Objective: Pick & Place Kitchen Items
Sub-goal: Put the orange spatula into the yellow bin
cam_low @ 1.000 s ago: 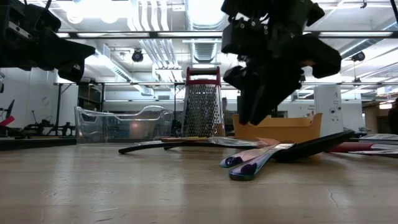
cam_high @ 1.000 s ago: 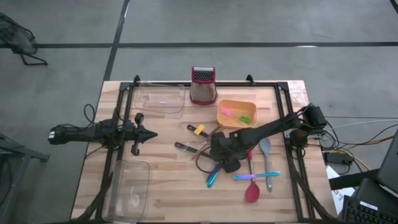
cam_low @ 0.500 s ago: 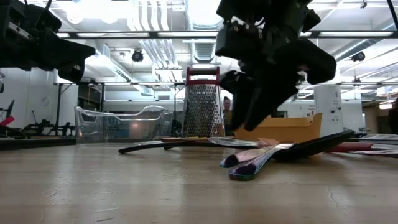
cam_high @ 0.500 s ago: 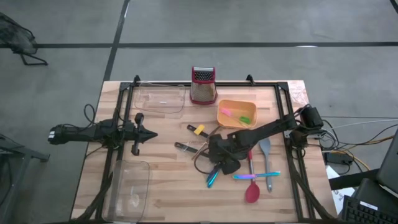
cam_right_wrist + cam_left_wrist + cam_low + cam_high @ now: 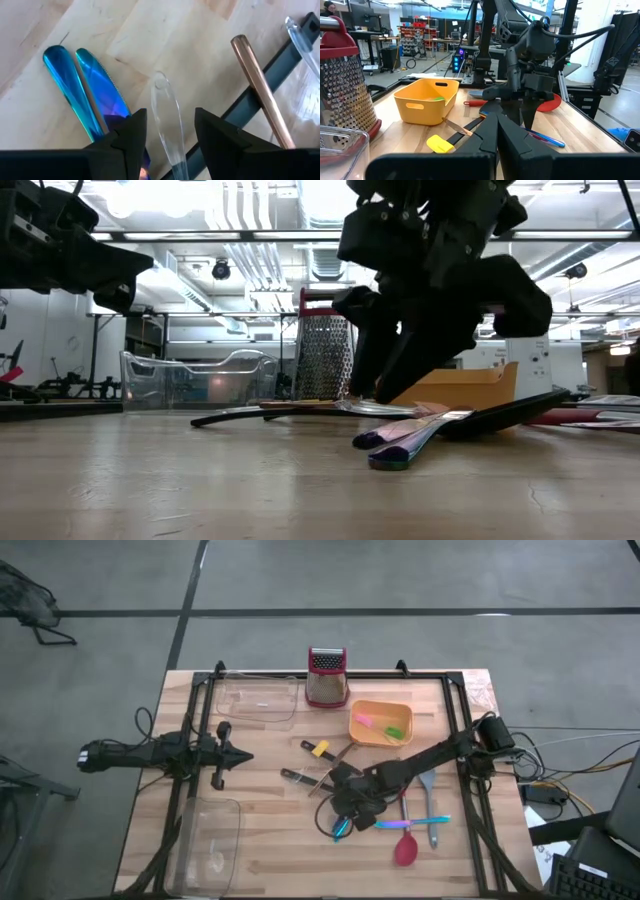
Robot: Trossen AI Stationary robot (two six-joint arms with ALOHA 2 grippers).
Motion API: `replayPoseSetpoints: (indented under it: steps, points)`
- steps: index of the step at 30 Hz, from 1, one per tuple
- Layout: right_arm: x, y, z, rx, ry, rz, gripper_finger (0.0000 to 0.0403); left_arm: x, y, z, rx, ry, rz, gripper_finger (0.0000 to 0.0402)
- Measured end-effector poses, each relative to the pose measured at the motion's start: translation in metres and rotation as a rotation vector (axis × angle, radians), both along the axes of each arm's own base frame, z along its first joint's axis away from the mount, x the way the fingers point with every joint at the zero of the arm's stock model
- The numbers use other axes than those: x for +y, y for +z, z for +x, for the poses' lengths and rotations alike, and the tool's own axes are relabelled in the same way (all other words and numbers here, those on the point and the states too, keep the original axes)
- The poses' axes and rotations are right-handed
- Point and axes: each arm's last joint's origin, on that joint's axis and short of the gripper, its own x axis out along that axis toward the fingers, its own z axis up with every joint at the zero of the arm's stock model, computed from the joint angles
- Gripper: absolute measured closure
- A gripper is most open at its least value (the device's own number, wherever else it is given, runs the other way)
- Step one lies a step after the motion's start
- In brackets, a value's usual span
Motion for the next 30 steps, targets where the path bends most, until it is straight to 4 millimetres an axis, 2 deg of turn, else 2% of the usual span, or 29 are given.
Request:
replayPoseSetpoints:
  steps: [11,14,23,30]
  points:
    - [0.000,-0.003,0.001,-0.001,0.002,-0.014,0.0223,0.000,0.000,0.000,0.000,0.000,0.000,0.0396]
    - [0.000,-0.003,0.001,-0.001,0.002,-0.018,0.0231,0.000,0.000,0.000,0.000,0.000,0.000,0.0396]
    - [0.003,-0.026,0.006,0.056,0.004,-0.030,0.0260,0.000,0.000,0.000,-0.001,0.000,0.000,0.0396]
    - [0.005,-0.025,0.009,0.063,0.011,-0.030,0.0293,0.000,0.000,0.000,0.002,0.000,0.000,0.0396]
